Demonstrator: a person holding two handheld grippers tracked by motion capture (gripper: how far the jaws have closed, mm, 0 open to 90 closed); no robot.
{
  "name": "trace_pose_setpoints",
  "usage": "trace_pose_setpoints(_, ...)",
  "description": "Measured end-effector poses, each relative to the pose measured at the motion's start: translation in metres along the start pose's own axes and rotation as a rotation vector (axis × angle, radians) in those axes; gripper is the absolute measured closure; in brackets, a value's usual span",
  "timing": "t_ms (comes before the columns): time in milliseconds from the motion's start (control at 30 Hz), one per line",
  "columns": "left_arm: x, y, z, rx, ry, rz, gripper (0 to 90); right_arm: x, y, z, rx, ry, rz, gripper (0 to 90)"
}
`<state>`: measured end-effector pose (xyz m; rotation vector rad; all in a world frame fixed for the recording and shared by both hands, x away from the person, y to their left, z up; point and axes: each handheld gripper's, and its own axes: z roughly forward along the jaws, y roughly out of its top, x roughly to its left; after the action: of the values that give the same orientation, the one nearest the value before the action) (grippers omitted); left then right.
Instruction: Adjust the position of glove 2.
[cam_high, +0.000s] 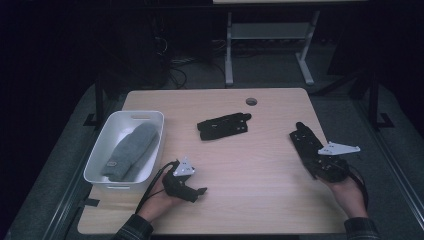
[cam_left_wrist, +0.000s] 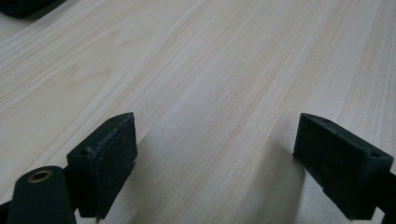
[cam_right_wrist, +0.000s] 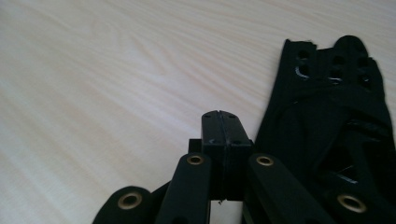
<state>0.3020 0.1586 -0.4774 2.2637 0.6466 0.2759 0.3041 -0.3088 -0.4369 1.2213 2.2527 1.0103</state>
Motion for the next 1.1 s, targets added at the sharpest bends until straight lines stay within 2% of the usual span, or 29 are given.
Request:
trace_pose_setpoints(167,0.000,0.000,0.000,-0.001,0.000,-0.001,12.3,-0.013,0.003,0.006,0.003,-0.029,0.028,90.0)
trace_pose_setpoints(233,0.000,0.000,0.000,-0.001,-0.002,-0.001,12.3,-0.024,0.004,0.012,0.024,-0.071,0.051,90.0)
trace_pose_setpoints(300,0.000,0.000,0.000,-0.001,-0.002,-0.003,12.3,-0.026,0.004,0.014,0.027,-0.080,0.053,90.0)
trace_pose_setpoints(367,0.000,0.000,0.000,-0.001,-0.003,-0.003,12.3,-0.035,0.004,0.018,0.034,-0.097,0.073,90.0)
trace_pose_setpoints(433,0.000,0.000,0.000,-0.001,-0.003,-0.002,12.3,-0.036,0.004,0.019,0.038,-0.095,0.078,90.0)
trace_pose_setpoints(500,0.000,0.000,0.000,-0.002,-0.003,-0.002,12.4,-0.039,0.002,0.025,0.071,-0.096,0.073,90.0)
trace_pose_setpoints(567,0.000,0.000,0.000,-0.002,-0.003,-0.002,12.3,-0.038,-0.003,0.034,0.118,-0.088,0.068,90.0)
trace_pose_setpoints(867,0.001,0.000,0.000,-0.001,-0.006,0.003,12.4,-0.029,-0.004,0.039,0.128,-0.070,0.051,90.0)
trace_pose_setpoints(1100,0.001,0.000,0.000,0.001,-0.010,0.000,12.3,-0.014,-0.001,0.041,0.137,-0.011,0.016,90.0)
